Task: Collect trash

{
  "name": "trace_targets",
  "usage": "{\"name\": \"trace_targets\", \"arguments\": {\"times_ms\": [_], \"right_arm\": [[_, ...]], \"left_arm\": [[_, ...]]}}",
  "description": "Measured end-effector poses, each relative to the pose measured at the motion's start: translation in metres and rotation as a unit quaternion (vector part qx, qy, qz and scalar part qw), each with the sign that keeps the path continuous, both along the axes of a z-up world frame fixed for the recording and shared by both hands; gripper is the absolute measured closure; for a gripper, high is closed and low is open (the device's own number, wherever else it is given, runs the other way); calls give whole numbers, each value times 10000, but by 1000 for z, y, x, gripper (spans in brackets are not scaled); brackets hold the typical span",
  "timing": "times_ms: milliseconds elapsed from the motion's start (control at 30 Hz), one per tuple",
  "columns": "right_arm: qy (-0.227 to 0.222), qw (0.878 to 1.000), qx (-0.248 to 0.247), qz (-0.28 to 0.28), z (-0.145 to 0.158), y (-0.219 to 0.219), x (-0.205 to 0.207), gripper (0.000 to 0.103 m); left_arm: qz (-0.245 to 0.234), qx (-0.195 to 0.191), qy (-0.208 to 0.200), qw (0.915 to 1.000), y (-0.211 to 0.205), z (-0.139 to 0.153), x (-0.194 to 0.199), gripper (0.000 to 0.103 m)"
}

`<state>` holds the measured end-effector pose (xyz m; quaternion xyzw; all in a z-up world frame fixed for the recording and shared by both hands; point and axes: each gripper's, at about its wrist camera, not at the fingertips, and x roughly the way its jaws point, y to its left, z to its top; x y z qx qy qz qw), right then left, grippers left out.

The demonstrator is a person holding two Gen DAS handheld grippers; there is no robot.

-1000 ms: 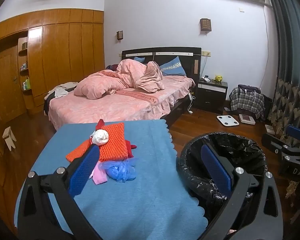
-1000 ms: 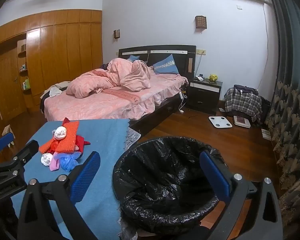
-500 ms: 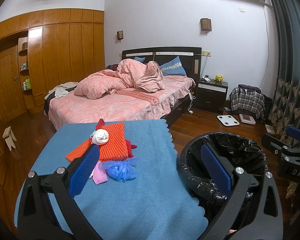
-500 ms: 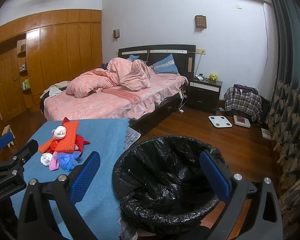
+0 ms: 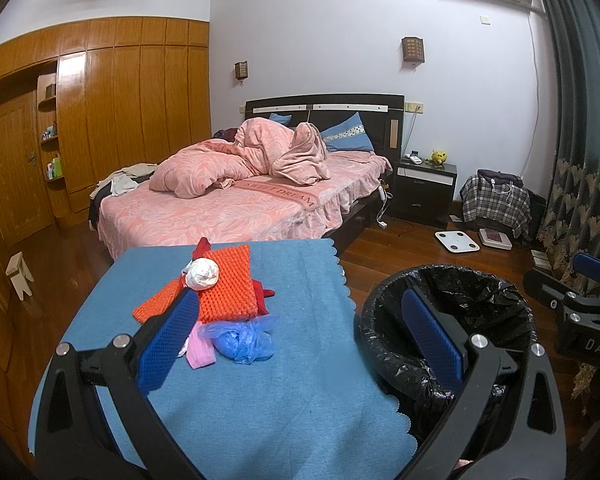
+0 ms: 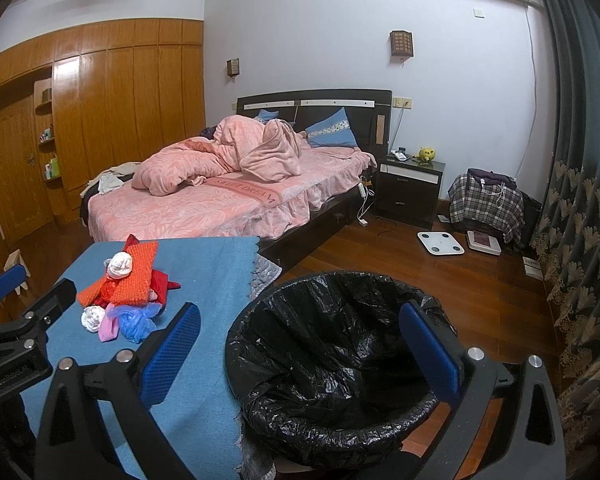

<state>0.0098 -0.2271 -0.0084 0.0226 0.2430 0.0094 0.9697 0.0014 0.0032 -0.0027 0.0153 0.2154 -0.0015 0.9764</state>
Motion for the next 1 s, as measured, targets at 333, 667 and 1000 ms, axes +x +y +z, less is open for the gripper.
{"name": "trace_targets", "arguments": {"times_ms": [333, 667, 1000], "right_arm": [[-1, 10000, 1, 3, -1, 0, 1, 6], [11, 10000, 0, 5, 0, 1, 2, 6], [13, 10000, 6, 13, 0, 2, 3, 6]], "left_arm": [[-1, -2, -1, 10000, 0, 0, 0, 5], [-1, -7, 6, 10000, 0, 0, 0, 5], [0, -7, 5, 10000, 0, 0, 0, 5]]}}
